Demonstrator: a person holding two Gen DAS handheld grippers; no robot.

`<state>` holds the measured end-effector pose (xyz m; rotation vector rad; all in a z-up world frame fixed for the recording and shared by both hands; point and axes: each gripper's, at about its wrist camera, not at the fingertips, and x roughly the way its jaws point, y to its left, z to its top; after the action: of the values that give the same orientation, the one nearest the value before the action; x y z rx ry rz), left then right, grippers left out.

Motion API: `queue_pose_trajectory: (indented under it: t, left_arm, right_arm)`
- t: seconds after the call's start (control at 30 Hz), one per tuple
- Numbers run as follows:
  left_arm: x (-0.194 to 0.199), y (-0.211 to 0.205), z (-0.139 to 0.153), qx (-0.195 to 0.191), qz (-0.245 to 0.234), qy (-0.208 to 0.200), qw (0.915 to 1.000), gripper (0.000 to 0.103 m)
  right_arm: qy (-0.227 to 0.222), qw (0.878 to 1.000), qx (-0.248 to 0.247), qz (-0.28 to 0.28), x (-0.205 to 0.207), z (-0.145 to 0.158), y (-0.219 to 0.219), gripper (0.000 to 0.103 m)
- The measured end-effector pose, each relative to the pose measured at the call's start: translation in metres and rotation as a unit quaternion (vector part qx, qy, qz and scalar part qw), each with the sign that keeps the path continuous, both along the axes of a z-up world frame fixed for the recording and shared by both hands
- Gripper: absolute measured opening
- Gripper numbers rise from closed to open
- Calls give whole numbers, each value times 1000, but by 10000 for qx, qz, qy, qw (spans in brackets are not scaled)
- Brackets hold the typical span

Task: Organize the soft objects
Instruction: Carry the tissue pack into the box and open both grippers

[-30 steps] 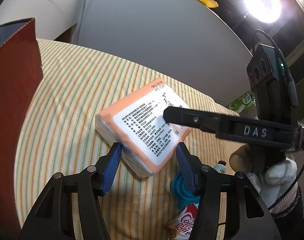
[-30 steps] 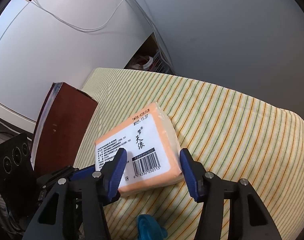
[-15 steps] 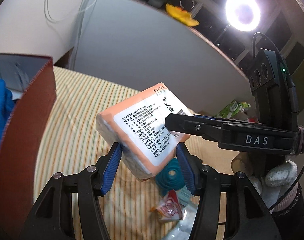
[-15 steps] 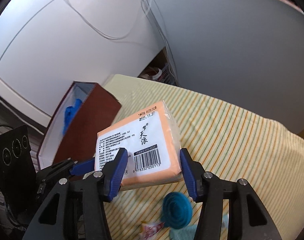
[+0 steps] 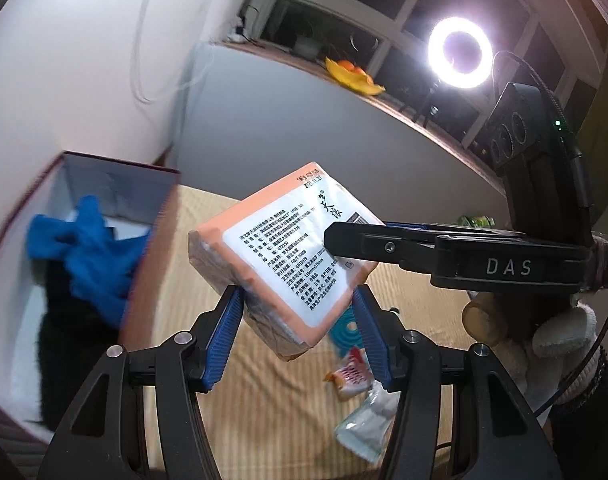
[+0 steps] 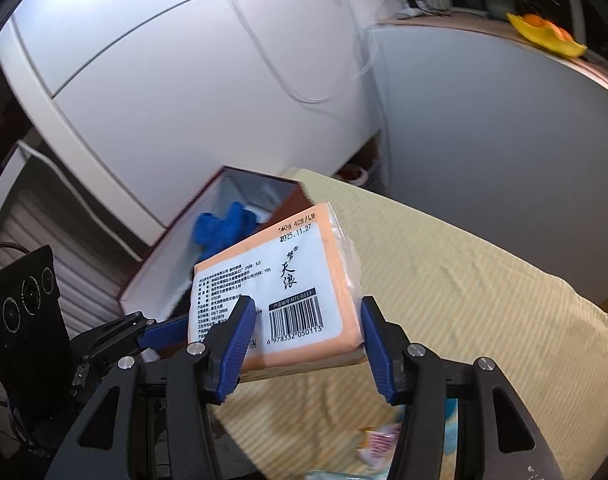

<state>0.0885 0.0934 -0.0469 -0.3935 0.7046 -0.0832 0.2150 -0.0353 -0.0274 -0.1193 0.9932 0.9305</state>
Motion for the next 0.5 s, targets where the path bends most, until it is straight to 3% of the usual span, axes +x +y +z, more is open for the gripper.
queue_pose_trajectory:
  t: [0.5]
  left_arm:
    - [-73, 86, -4, 173, 699, 118, 9973, 55]
  right_arm:
    - [-111, 9960, -20, 890, -66, -6, 117, 49]
